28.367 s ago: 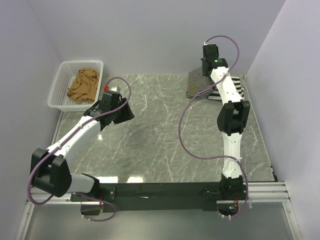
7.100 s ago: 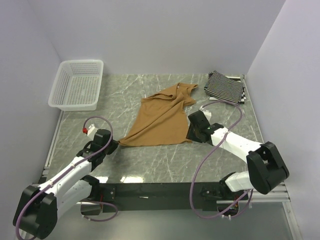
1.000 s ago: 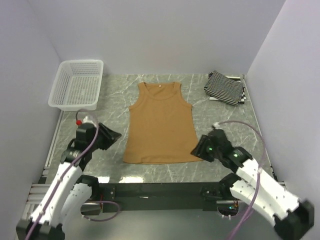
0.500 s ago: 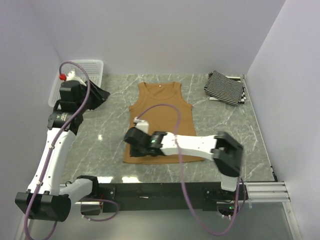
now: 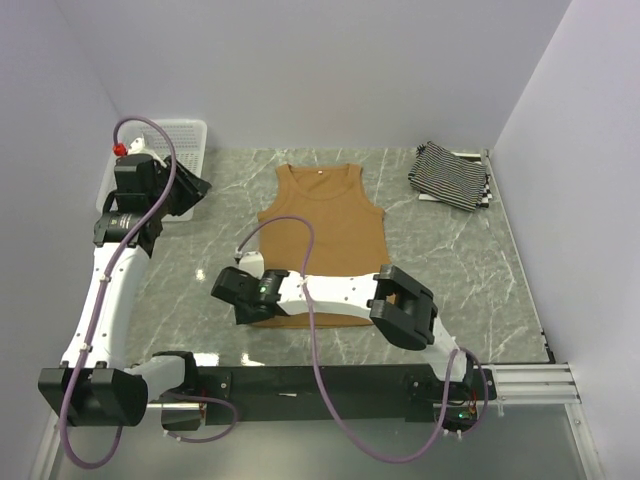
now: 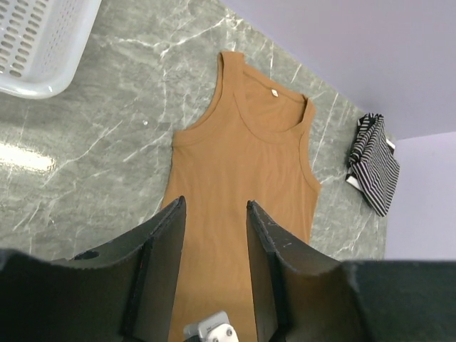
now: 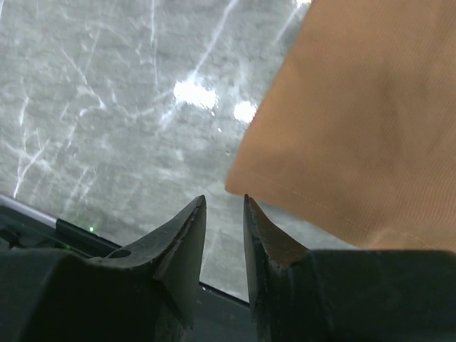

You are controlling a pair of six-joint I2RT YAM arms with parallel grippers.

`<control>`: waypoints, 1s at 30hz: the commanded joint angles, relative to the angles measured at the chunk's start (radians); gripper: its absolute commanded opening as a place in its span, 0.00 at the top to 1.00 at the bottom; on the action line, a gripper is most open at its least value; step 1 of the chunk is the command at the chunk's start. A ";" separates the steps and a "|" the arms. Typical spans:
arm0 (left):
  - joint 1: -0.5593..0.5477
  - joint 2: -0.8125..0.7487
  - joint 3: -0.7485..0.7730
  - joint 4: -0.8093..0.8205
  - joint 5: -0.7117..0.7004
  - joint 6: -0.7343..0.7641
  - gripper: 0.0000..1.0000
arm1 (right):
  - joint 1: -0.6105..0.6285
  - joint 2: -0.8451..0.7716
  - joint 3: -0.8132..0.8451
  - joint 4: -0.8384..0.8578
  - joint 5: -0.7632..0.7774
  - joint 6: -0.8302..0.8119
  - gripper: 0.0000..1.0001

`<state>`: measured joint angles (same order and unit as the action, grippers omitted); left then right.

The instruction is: Fold and stack the tank tops

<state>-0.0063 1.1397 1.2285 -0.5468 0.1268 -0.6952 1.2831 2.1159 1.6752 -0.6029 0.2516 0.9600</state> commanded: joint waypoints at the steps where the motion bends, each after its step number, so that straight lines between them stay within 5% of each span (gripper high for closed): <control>1: 0.005 -0.005 -0.017 0.031 0.028 0.022 0.55 | 0.005 0.033 0.073 -0.055 0.055 -0.009 0.65; 17: 0.003 0.037 -0.118 0.105 0.048 -0.003 0.58 | 0.016 0.164 0.179 -0.118 0.052 -0.049 0.66; 18: 0.003 0.046 -0.136 0.117 0.054 -0.007 0.58 | 0.016 0.155 0.158 -0.120 0.055 -0.047 0.71; 19: 0.005 0.054 -0.147 0.126 0.057 -0.023 0.59 | 0.016 0.142 0.137 -0.106 0.057 -0.046 0.87; 22: 0.003 0.064 -0.219 0.182 0.065 -0.062 0.60 | 0.016 0.069 0.032 -0.078 0.051 -0.046 1.00; 30: -0.099 0.140 -0.460 0.407 0.031 -0.233 0.58 | 0.018 -0.263 -0.391 0.072 -0.015 -0.060 1.00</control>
<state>-0.0429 1.2606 0.8089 -0.2764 0.1772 -0.8562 1.2919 1.9869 1.3861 -0.5831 0.2596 0.8997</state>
